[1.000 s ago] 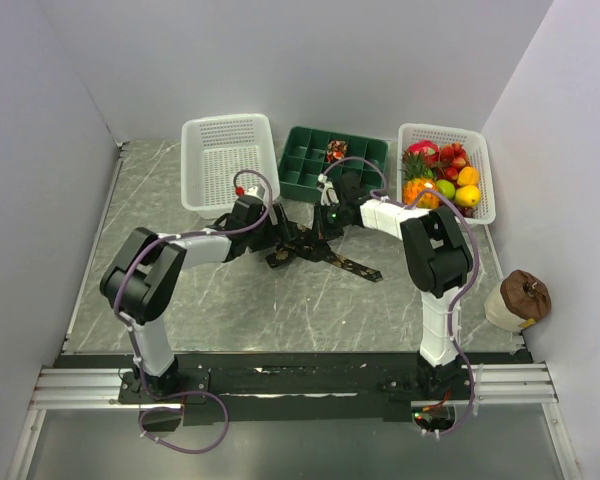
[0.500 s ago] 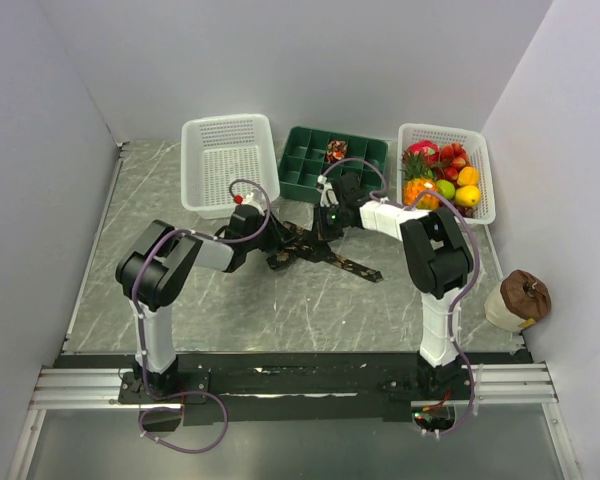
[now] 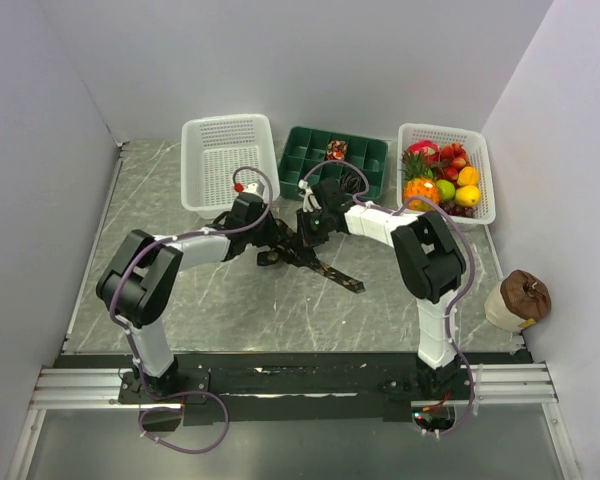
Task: Roll the ties
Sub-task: Roll the tie at the center of the board.
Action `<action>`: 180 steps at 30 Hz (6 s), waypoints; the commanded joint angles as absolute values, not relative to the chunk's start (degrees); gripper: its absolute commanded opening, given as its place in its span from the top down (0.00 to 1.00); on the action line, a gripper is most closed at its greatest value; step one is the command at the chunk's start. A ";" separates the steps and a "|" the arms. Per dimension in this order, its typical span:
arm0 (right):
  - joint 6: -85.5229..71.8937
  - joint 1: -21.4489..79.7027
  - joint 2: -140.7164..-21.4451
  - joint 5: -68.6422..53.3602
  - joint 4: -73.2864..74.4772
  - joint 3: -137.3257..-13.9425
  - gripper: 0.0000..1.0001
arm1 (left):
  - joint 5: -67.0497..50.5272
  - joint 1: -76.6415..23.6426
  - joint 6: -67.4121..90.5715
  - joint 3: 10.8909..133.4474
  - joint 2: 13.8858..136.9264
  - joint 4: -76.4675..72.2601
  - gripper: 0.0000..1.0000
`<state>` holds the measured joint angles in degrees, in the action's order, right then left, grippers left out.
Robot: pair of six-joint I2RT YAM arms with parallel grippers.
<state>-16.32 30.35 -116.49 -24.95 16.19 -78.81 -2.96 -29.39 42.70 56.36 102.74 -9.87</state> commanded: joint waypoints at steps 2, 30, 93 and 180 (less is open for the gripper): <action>-17.93 29.09 -109.08 -23.47 15.56 -76.30 0.91 | 5.96 -30.23 34.11 61.78 99.75 1.74 0.99; -20.39 26.98 -108.19 -27.95 10.55 -70.40 0.92 | 29.17 -45.88 20.83 79.80 108.19 19.33 0.99; -23.46 13.89 -92.99 -35.76 0.27 -55.90 0.93 | 29.80 -54.76 23.46 74.98 112.24 13.37 0.50; -20.04 26.54 -102.39 -27.95 11.61 -54.84 0.99 | -19.43 -35.42 54.67 41.14 104.16 -41.13 0.33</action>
<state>-19.38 25.56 -101.43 -29.52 12.71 -56.16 -22.06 -33.87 56.01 40.01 105.97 -40.60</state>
